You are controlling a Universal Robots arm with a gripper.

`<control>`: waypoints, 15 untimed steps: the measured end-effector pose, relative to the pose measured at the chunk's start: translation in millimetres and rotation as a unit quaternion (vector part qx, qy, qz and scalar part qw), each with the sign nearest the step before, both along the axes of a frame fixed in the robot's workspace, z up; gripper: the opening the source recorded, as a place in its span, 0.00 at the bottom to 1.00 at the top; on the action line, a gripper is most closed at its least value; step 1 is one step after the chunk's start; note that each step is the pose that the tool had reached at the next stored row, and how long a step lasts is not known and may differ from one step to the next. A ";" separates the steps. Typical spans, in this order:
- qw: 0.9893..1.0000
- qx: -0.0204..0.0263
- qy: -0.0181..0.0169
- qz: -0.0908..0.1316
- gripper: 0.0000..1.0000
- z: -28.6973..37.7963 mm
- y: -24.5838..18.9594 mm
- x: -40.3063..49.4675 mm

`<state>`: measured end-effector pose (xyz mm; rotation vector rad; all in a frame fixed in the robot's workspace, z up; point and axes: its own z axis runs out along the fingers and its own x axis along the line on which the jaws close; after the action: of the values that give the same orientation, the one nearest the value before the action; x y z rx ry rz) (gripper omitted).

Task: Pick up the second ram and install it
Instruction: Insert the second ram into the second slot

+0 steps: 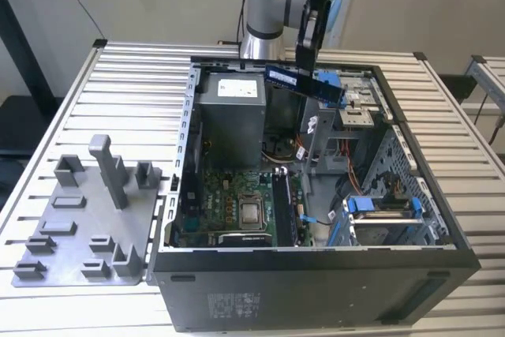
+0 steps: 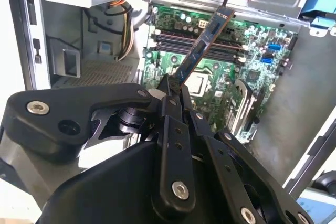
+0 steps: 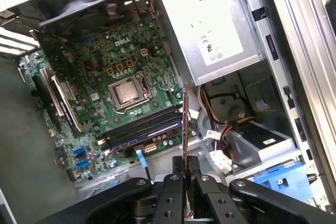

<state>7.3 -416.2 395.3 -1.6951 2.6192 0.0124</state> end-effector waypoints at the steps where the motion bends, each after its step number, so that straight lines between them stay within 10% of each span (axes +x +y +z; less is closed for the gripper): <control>1: 1.000 0.000 0.000 -0.006 0.14 0.0 0.0 0.0; 15: 0.996 0.000 0.000 -0.089 0.14 0.0 0.0 0.0</control>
<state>7.3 -416.2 395.3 -1.4553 2.7593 0.0096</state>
